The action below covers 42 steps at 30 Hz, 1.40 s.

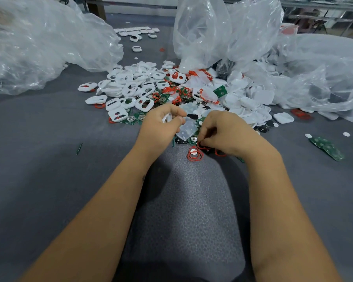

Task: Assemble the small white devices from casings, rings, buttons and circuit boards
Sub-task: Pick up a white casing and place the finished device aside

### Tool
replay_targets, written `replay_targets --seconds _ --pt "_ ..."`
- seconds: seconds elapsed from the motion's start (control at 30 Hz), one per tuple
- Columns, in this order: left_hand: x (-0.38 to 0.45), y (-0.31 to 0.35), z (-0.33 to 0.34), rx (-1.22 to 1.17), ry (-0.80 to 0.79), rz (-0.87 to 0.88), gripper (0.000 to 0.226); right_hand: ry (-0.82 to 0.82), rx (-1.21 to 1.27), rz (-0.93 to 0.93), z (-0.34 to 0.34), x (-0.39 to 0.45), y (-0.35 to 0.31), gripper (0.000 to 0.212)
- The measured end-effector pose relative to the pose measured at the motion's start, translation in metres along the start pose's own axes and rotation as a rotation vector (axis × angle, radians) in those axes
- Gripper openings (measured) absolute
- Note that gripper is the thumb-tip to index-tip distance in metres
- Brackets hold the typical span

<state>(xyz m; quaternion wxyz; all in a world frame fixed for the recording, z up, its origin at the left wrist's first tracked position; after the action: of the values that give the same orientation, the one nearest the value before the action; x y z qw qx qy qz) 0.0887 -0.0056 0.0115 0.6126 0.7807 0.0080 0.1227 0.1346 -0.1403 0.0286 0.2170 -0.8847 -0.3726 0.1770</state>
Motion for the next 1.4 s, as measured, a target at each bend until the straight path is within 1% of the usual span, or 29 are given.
replay_targets --seconds 0.13,0.23,0.33,0.4,0.53,0.6,0.7,0.77,0.8,0.87,0.93,1.0,1.07,1.13,1.27,1.33,1.4 --pt "0.0 0.003 0.003 0.012 -0.009 0.021 0.025 0.005 -0.023 0.003 0.003 0.003 0.0 0.019" --pt "-0.001 0.004 0.003 0.023 -0.009 0.028 0.025 0.003 0.003 -0.007 0.001 0.001 0.001 0.017" --pt "-0.001 0.003 0.002 0.03 -0.006 0.02 0.024 -0.063 0.067 -0.016 0.002 -0.004 0.003 0.009" --pt "-0.001 0.003 0.002 0.039 -0.008 0.021 0.024 -0.097 0.074 -0.008 0.003 -0.005 0.004 0.01" --pt "-0.001 0.006 0.005 0.076 -0.039 0.056 0.022 -0.093 0.02 -0.014 0.003 -0.005 0.001 0.007" --pt "-0.002 0.013 0.01 0.114 -0.073 0.117 0.022 -0.041 0.078 -0.041 -0.001 -0.005 0.0 0.008" --pt "-0.004 0.023 0.018 0.122 -0.135 0.194 0.017 0.088 0.309 -0.118 -0.012 -0.004 -0.002 0.006" --pt "-0.006 0.028 0.016 0.09 -0.13 0.236 0.015 0.16 0.417 -0.149 -0.015 -0.004 -0.002 0.006" --pt "-0.006 0.03 0.014 0.076 -0.117 0.249 0.014 0.201 0.427 -0.16 -0.017 -0.004 -0.002 0.008" --pt "-0.006 0.028 0.009 0.058 -0.079 0.234 0.012 0.287 0.434 -0.183 -0.021 -0.005 -0.005 0.009" --pt "-0.005 0.021 0.005 0.006 -0.047 0.179 0.016 0.338 0.508 -0.205 -0.021 -0.005 -0.007 0.014" --pt "-0.004 0.011 0.002 -0.106 -0.031 0.114 0.017 0.388 0.58 -0.203 -0.021 -0.004 -0.005 0.022" --pt "-0.003 0.006 0.002 -0.222 -0.026 0.075 0.017 0.447 0.656 -0.18 -0.021 -0.005 0.001 0.022" --pt "-0.002 0.006 0.001 -0.298 -0.029 0.082 0.019 0.5 0.742 -0.171 -0.021 -0.005 0.006 0.021" --pt "-0.002 0.011 0.002 -0.292 -0.039 0.12 0.021 0.548 0.769 -0.187 -0.019 -0.003 0.007 0.019" --pt "-0.002 0.013 0.005 -0.269 -0.053 0.13 0.023 0.543 0.778 -0.2 -0.019 -0.002 0.006 0.015" --pt "-0.002 0.013 0.004 -0.277 -0.042 0.141 0.023 0.518 0.769 -0.217 -0.018 -0.001 0.003 0.016"
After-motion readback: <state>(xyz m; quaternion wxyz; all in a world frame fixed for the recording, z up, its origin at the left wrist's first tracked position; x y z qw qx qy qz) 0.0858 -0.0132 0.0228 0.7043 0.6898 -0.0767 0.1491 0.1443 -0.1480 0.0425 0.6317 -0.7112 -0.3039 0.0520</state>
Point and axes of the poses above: each hand's wrist, its own x-axis towards the middle knuckle, its own z-axis out of the palm, y = z × x, the point moved 10 cm from there along x, towards the middle knuckle, and after that the axes turned 13 degrees about -y, right-handed, at the moved point
